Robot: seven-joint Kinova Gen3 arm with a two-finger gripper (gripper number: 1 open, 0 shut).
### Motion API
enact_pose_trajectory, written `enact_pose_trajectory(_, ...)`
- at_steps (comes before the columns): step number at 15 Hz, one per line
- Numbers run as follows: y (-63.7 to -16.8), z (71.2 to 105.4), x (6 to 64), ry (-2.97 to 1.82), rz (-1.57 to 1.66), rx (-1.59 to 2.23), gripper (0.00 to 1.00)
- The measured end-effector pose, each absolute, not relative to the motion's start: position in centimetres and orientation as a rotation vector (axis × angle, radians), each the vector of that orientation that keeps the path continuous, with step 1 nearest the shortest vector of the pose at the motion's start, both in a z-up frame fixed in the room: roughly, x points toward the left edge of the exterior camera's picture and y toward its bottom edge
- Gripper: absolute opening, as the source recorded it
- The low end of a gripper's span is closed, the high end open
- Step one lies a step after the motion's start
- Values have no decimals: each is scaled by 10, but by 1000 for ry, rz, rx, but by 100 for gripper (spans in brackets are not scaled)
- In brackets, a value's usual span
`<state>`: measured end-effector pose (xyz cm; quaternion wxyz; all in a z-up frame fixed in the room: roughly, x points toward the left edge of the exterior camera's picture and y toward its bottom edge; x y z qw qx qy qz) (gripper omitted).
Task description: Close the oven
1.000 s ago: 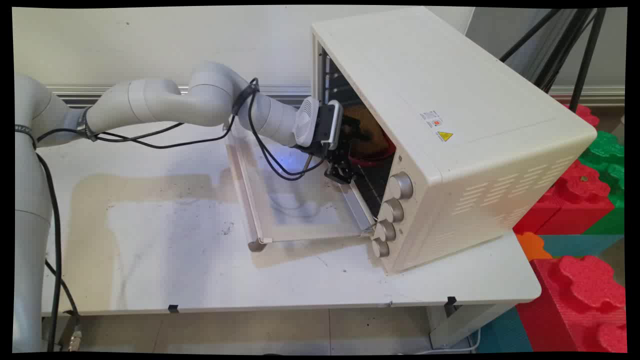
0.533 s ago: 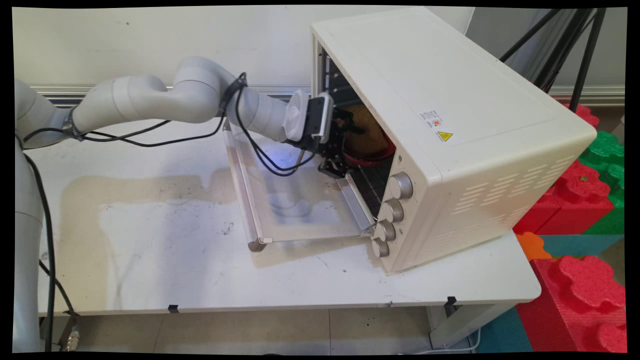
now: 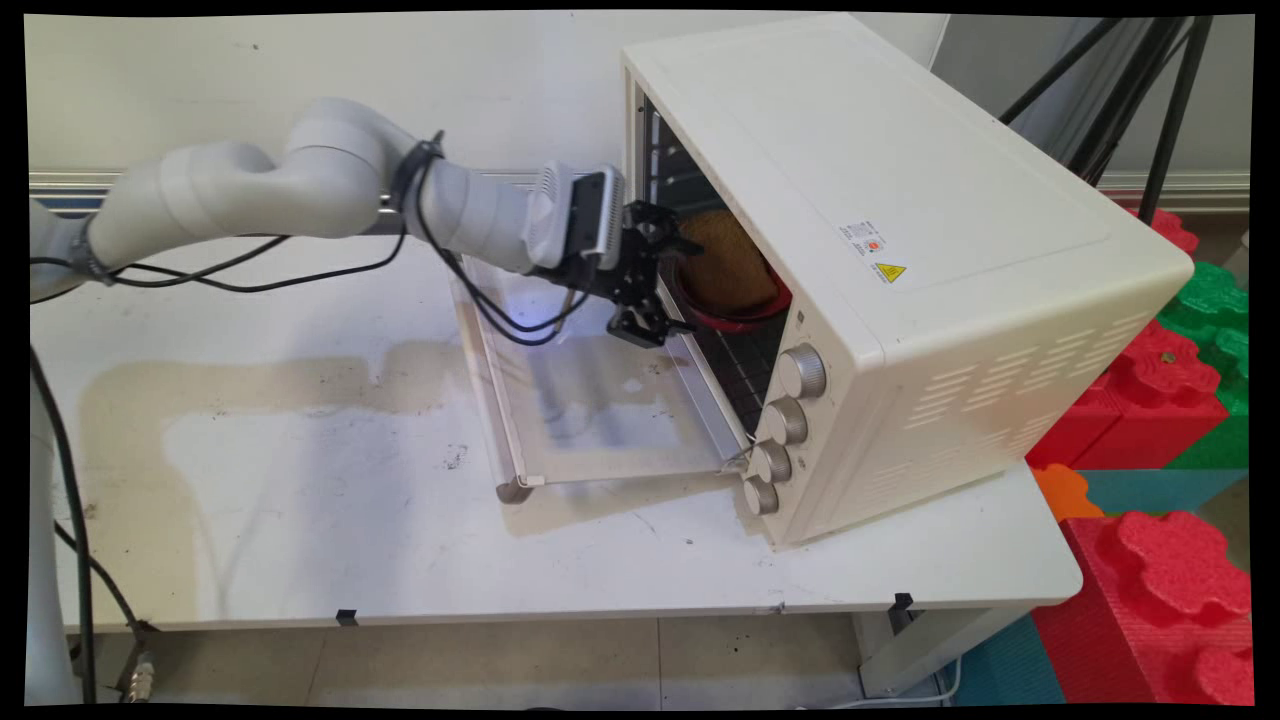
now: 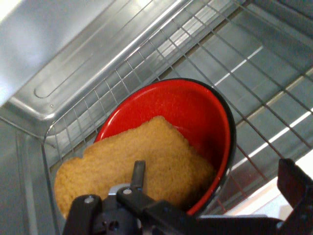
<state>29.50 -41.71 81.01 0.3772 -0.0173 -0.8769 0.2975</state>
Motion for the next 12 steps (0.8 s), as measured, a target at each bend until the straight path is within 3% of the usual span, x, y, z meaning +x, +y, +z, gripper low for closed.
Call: enact_pose_trajectory(12, -364, 841, 354, -2198, 738, 42, 100)
